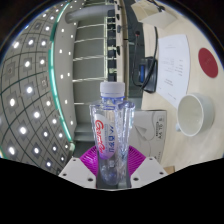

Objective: Pour water

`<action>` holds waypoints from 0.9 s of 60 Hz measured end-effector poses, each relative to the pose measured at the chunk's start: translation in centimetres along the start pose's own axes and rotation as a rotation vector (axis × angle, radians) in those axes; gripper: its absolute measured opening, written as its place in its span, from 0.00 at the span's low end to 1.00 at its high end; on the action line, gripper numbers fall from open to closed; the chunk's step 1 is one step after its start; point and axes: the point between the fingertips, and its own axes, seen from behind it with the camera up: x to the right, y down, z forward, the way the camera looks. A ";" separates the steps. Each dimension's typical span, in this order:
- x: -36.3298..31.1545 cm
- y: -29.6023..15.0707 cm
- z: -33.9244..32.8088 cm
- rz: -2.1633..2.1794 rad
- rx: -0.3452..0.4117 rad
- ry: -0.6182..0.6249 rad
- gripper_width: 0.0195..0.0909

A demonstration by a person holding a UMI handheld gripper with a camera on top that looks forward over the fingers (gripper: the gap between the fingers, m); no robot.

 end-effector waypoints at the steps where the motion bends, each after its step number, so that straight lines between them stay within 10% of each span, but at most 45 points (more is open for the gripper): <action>1: -0.4 -0.4 -0.1 -0.056 0.002 0.009 0.21; 27: -5.6 -18.4 -8.0 -1.290 0.255 0.314 0.20; 54: 15.7 -24.2 -11.9 -1.444 0.117 0.628 0.21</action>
